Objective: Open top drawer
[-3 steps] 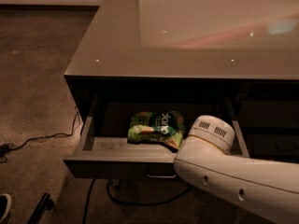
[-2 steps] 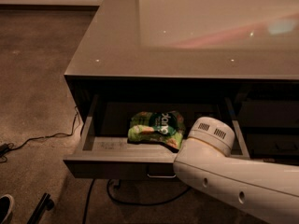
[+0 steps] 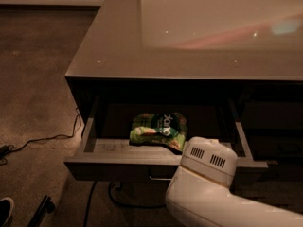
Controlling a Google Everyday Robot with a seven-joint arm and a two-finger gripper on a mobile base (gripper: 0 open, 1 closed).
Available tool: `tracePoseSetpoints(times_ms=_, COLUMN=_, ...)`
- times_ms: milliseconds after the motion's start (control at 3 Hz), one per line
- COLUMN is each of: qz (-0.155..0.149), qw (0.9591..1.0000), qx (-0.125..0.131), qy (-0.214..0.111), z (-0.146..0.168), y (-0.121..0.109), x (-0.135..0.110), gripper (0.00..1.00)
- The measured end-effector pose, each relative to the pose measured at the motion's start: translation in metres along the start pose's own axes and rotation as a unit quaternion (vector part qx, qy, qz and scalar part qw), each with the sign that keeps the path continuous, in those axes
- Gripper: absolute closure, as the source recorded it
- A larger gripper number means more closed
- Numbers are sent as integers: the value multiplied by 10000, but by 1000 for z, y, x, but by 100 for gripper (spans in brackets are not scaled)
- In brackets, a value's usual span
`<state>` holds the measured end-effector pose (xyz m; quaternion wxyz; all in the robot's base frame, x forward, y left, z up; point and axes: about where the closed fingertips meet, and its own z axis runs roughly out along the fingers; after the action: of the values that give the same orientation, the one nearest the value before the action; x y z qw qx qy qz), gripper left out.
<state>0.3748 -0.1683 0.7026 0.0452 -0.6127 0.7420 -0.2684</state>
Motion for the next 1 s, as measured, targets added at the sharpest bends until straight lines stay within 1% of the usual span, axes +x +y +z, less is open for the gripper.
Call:
tracePoseSetpoints(times_ms=333, qz=9, qw=10000, qx=79, qy=-4, z=-6, y=-2, x=-1, gripper=0)
tracePoseSetpoints(times_ms=667, qz=45, qw=9999, qx=26, qy=-160, z=1, y=-2, x=-1, gripper=0)
tracePoseSetpoints(times_ms=1000, qz=227, qw=9985, qx=112, qy=-491, z=14, y=-14, x=0, gripper=0)
